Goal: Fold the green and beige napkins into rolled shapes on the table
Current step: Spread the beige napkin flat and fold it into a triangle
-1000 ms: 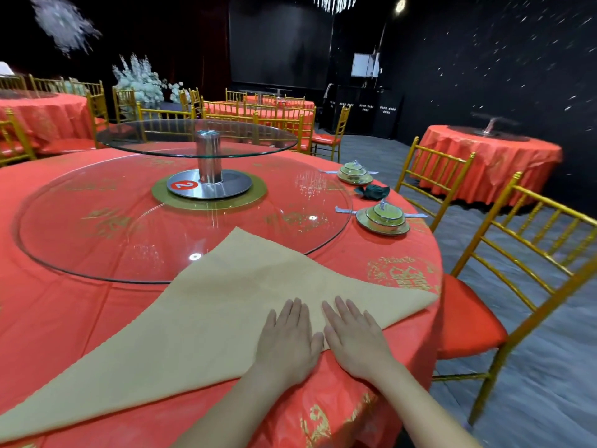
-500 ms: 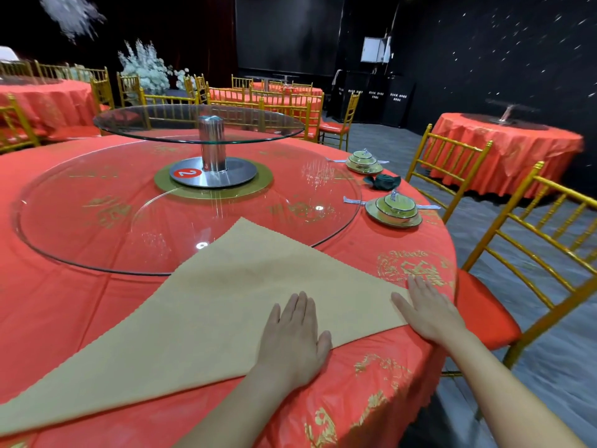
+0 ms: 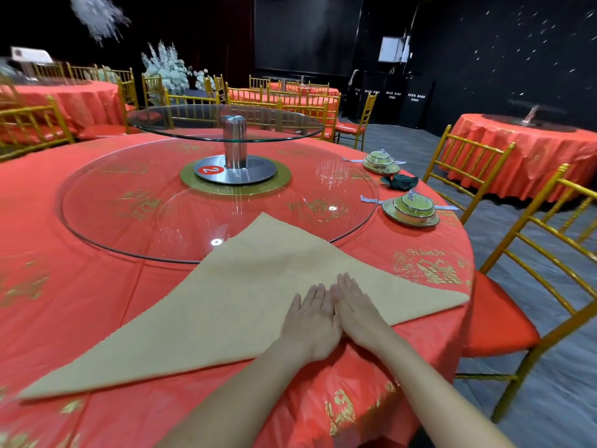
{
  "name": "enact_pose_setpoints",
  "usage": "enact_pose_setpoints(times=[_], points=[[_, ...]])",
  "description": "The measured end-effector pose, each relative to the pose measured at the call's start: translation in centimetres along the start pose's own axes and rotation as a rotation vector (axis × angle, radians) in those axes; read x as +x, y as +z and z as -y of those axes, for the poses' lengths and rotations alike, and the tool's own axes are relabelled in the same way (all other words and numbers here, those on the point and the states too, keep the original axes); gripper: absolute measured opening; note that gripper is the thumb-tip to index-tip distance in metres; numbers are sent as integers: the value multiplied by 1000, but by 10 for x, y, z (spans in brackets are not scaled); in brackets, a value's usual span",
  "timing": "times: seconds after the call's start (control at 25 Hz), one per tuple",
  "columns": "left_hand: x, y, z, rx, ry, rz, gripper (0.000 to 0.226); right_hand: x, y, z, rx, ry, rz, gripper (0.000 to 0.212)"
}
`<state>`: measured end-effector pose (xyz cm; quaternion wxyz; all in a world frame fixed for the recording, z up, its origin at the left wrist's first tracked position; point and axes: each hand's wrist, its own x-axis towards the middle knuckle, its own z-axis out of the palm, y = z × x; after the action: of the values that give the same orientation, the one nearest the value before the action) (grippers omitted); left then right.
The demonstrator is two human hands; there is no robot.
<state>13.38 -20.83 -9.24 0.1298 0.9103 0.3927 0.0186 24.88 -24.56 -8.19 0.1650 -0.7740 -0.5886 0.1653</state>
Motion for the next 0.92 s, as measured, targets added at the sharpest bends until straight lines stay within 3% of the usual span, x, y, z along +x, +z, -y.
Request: enact_pose_setpoints(times=[0.12, 0.24, 0.4, 0.52, 0.6, 0.76, 0.92], points=[[-7, -5, 14, -2, 120, -20, 55, -2, 10, -12, -215, 34, -99, 70], [-28, -6, 35, 80, 167, -50, 64, -4, 12, -12, -285, 13, -110, 103], [-56, -15, 71, 160, 60, -55, 58, -5, 8, -9, -305, 35, -85, 83], [-81, -22, 102, 181, -4, -27, 77, -7, 10, -10, -327, 36, -80, 70], [-96, -26, 117, 167, -40, -15, 91, -7, 7, -10, -338, 44, -58, 69], [-105, -28, 125, 172, -70, -17, 94, -9, 6, 16, -336, 74, -28, 70], [-103, -24, 127, 183, -78, -26, 92, -20, 38, 81, -307, -122, 5, 83]])
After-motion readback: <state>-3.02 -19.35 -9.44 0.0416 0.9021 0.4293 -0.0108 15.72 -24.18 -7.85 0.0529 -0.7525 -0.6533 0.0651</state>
